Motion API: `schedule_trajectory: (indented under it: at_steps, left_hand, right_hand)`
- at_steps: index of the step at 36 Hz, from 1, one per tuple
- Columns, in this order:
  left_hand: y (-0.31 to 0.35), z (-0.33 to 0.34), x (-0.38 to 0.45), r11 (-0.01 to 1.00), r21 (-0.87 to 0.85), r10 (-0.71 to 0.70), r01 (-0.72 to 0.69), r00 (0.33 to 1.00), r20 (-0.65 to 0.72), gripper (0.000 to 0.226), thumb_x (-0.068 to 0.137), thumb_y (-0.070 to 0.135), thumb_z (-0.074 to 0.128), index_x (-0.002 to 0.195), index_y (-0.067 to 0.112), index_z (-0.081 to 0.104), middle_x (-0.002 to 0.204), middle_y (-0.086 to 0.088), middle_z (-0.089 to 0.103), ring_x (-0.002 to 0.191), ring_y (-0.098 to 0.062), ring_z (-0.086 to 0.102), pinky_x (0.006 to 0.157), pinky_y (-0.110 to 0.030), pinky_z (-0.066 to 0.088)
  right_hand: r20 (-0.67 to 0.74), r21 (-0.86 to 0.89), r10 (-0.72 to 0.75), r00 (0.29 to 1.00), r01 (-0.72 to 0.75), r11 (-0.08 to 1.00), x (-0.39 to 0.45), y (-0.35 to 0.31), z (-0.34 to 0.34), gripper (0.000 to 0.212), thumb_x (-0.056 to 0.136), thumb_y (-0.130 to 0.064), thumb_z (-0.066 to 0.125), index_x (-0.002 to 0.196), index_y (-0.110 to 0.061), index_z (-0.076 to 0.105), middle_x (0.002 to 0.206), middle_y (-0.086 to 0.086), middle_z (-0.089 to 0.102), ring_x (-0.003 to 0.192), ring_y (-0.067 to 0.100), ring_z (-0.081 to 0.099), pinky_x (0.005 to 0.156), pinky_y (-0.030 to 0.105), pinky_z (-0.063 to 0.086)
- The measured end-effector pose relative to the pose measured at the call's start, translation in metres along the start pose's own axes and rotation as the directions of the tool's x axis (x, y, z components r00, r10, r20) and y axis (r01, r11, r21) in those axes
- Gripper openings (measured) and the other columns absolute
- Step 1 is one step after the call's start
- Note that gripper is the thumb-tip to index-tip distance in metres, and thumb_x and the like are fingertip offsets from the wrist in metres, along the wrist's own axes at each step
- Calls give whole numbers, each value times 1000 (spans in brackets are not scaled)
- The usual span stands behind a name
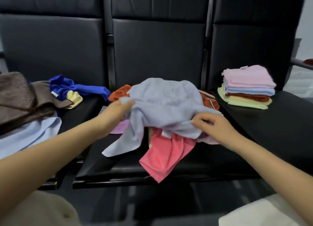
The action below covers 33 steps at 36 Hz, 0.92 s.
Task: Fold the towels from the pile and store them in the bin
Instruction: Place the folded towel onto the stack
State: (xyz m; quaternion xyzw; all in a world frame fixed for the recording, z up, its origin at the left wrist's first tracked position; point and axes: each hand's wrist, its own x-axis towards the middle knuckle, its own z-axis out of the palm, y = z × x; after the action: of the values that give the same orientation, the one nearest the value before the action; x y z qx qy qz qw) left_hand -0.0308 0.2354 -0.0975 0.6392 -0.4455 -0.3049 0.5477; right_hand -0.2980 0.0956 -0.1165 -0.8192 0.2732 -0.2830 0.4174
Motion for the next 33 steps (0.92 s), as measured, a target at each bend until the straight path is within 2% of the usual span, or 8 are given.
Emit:
schedule_trajectory:
  at_steps: [6, 9, 13, 16, 18, 22, 27, 33]
  left_hand:
    - [16, -23, 28, 973, -229, -41, -24, 961, -274, 28, 99, 13, 37, 86, 15, 62, 75, -2, 66, 73, -15, 60, 57, -20, 50]
    - [29, -18, 41, 874, -482, -263, 63, 895, -360, 23, 100, 14, 43, 80, 18, 52, 79, 4, 56, 71, -7, 54, 58, -17, 46]
    - [23, -12, 56, 814, -545, -382, 200, 892, -242, 10, 95, 17, 50, 99, 16, 60, 99, 6, 64, 97, -10, 60, 83, -18, 48]
    - [0, -8, 65, 981, 67, -155, 184, 940, -305, 19, 96, 13, 45, 89, 19, 61, 93, 2, 61, 89, -16, 57, 80, -25, 45]
    - [-12, -7, 67, 894, 419, -75, 162, 973, -216, 21, 97, 22, 49, 84, 13, 63, 97, 0, 63, 91, -18, 57, 79, -29, 45]
    - [-12, -9, 60, 412, 911, -6, 31, 999, -32, 45, 91, 56, 52, 74, 14, 51, 71, 1, 56, 64, -13, 50, 55, -28, 35]
    - [16, 15, 39, -127, 984, 186, -128, 971, 150, 54, 88, 72, 38, 82, 21, 56, 73, 6, 58, 57, -3, 30, 49, -22, 13]
    - [3, 33, 31, 335, 910, 256, -243, 953, 160, 55, 85, 63, 53, 59, 16, 39, 54, 3, 43, 53, -14, 40, 53, -31, 31]
  right_hand:
    - [-186, 643, 201, 962, -35, 765, 13, -31, -23, 25, 96, -29, 57, 95, -5, 66, 91, 7, 72, 89, 16, 69, 81, 34, 53]
    - [-221, 714, 303, 927, -57, 697, 16, -36, -40, 22, 100, -33, 50, 88, -17, 58, 68, -7, 70, 59, 5, 67, 57, 20, 55]
    - [-739, 558, 438, 512, 99, 824, 48, -36, -26, 40, 77, 3, 62, 62, -18, 31, 64, 0, 40, 40, -1, 37, 52, 13, 36]
    - [-563, 611, 465, 684, -35, 791, 62, -9, -17, 41, 93, -3, 53, 53, -4, 47, 68, 8, 50, 53, 4, 50, 67, 11, 33]
    - [-394, 293, 432, 811, -334, 896, 58, 14, -31, 33, 100, -17, 48, 69, -8, 57, 72, 8, 55, 62, 18, 52, 68, 23, 39]
    - [-316, -161, 269, 910, -331, 930, 54, 35, -36, 12, 95, -16, 56, 98, -11, 66, 98, 6, 66, 94, 25, 61, 75, 29, 44]
    - [-325, -598, -89, 941, -131, 791, 49, 27, -33, 14, 89, -12, 59, 102, -16, 63, 101, -3, 52, 106, 18, 44, 77, 28, 32]
    - [123, -381, -56, 991, 100, 919, 12, 1, -17, 21, 86, -26, 71, 75, -10, 63, 63, -9, 56, 61, 8, 48, 59, 15, 37]
